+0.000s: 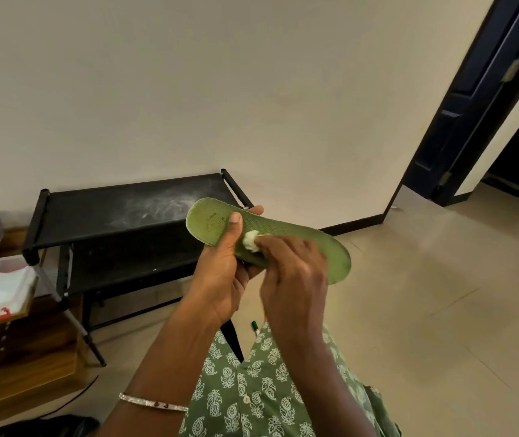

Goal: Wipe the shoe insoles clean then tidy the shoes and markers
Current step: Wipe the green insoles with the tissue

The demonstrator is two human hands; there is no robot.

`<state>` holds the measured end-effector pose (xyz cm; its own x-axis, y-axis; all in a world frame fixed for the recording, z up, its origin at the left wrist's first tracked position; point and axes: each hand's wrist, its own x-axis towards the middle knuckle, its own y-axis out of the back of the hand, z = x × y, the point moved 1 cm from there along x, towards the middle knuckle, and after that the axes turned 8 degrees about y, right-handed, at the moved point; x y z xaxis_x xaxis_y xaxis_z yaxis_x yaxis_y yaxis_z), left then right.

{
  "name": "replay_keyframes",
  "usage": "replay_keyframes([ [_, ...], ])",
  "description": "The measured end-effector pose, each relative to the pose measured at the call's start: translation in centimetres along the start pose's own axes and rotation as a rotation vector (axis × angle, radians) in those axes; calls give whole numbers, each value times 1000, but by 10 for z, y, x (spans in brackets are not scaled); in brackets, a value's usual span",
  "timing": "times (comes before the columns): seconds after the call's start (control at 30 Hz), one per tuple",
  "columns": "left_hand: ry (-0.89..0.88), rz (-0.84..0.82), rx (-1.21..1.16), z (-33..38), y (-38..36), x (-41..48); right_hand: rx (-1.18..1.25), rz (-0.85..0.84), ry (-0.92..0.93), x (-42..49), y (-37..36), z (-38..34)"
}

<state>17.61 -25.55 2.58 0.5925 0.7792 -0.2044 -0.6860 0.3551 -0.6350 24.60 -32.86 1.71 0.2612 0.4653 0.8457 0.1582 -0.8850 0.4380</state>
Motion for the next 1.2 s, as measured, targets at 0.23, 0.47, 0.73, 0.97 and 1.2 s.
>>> replay_keyframes([
  [0.23,1,4,-32,5,0,0,-115,38,-179,0,3,35],
  [0.47,-7,9,-28,3,-1,-1,25,58,0,-5,-11,-11],
  [0.73,3,21,-42,5,4,0,-84,58,-194,-6,-3,34],
  [0.97,-35,17,18,0,-2,-1,11,93,-98,-9,-14,-1],
  [1.2,-52,37,1,3,2,-1,22,54,-103,-9,-13,25],
])
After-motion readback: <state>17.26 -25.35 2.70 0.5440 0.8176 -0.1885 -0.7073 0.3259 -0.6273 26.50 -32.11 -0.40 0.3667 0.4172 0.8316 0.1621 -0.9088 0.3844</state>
